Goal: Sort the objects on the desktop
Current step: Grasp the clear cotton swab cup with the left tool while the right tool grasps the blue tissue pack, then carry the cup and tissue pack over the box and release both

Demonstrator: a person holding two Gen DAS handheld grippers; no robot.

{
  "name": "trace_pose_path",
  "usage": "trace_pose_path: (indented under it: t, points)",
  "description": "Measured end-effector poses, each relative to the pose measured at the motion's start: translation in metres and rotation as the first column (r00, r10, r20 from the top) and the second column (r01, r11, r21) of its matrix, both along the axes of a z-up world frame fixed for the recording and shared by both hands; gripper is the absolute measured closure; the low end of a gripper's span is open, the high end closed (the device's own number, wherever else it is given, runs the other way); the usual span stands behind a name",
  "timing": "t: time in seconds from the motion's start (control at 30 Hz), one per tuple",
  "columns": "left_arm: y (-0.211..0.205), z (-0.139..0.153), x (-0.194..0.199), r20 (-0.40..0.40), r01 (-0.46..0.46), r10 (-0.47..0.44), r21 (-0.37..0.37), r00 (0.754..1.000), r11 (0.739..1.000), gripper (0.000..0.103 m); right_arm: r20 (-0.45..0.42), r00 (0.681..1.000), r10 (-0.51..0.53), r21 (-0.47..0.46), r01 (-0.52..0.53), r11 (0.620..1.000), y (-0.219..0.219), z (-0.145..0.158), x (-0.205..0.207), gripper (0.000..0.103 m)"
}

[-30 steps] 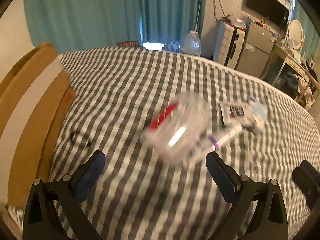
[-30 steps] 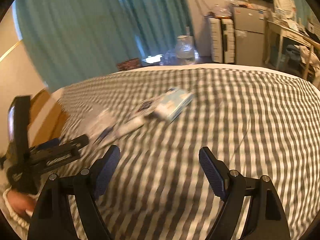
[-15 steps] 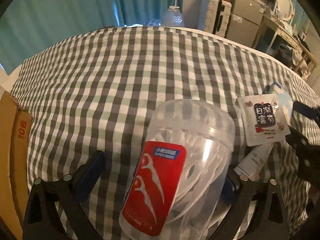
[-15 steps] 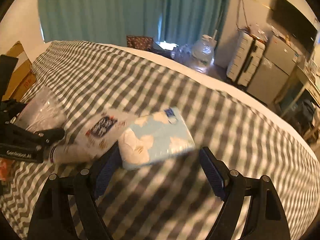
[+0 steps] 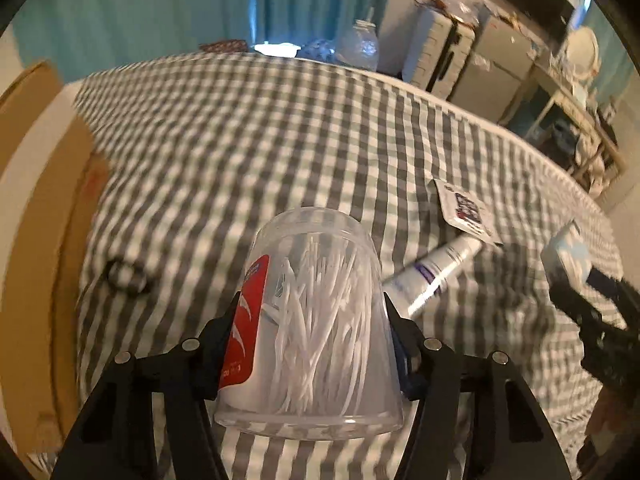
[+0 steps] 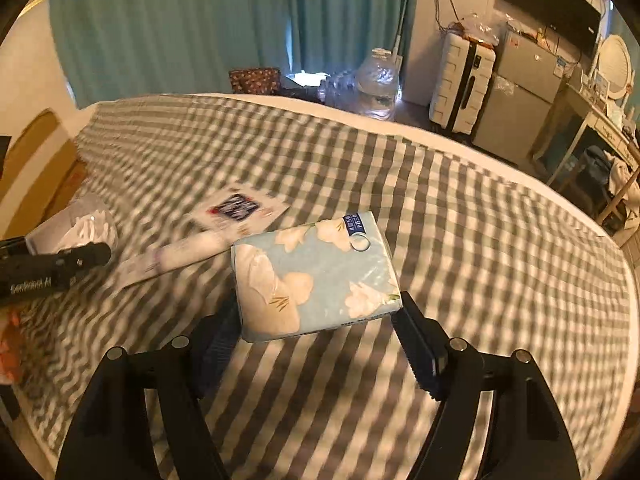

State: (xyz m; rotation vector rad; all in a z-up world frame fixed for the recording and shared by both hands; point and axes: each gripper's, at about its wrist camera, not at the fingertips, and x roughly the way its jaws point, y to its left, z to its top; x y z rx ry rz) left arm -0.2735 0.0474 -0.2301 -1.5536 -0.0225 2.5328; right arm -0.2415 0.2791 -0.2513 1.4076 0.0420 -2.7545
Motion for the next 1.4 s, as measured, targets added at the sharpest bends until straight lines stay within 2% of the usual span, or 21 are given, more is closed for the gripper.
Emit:
trace_pose_path:
  t: [0.2,0.33,0.47,0.53,0.67,0.77,0.87,0.97,1.1,1.27,1.33,1.4]
  points:
    - [-0.034,0.039,0.052,-0.012,-0.035,0.035,0.011,0.999,0.999,0.04,-0.03,0.999,0.043,-0.015,-0.043,0.999,-0.025,0.059,0.037,0.029]
    - [-0.057,0.086,0.074,-0.09,-0.056,0.061,0.058,0.994,0.997,0.04,-0.103,0.989,0.103,-0.013,-0.105,0.994,-0.062,0.109,0.065,0.029]
    - [-0.085,0.142,0.093,-0.188,-0.058,0.063,0.03,0.98,0.998,0.04,-0.19,0.97,0.152,-0.043,-0.163,0.986,-0.107,0.159,0.087,0.029]
    - [-0.102,0.169,0.103,-0.24,-0.067,0.063,-0.01,0.969,0.998,0.04,-0.226,0.958,0.175,-0.077,-0.196,0.978,-0.131,0.182,0.095,0.029]
    - [-0.143,0.204,0.113,-0.305,-0.113,0.092,-0.049,0.948,0.992,0.04,-0.284,0.931,0.229,-0.102,-0.266,0.959,-0.176,0.22,0.107,0.029]
    - [-0.174,0.215,0.116,-0.336,-0.152,0.125,-0.053,0.934,0.987,0.04,-0.318,0.91,0.265,-0.109,-0.313,0.943,-0.206,0.235,0.106,0.029]
    - [-0.205,0.213,0.117,-0.347,-0.188,0.155,-0.062,0.925,0.98,0.04,-0.325,0.894,0.307,-0.144,-0.368,0.919,-0.239,0.235,0.098,0.029]
    - [-0.231,0.198,0.108,-0.332,-0.216,0.182,-0.069,0.926,0.974,0.04,-0.302,0.886,0.353,-0.155,-0.411,0.898,-0.273,0.218,0.075,0.029]
    - [-0.257,0.167,0.088,-0.303,-0.221,0.197,-0.047,0.932,0.974,0.04,-0.245,0.885,0.396,-0.2,-0.446,0.873,-0.318,0.179,0.035,0.029]
    - [-0.285,0.113,0.054,-0.233,-0.245,0.23,-0.036,0.945,0.969,0.04,-0.172,0.885,0.432,-0.221,-0.462,0.859,-0.362,0.132,-0.014,0.029]
    - [-0.295,0.096,0.044,-0.218,-0.245,0.238,-0.006,0.947,0.97,0.04,-0.161,0.887,0.432,-0.226,-0.459,0.859,-0.374,0.122,-0.029,0.029]
    - [-0.299,0.086,0.034,-0.208,-0.243,0.235,-0.013,0.949,0.97,0.038,-0.17,0.882,0.439,-0.252,-0.47,0.846,-0.383,0.119,-0.043,0.027]
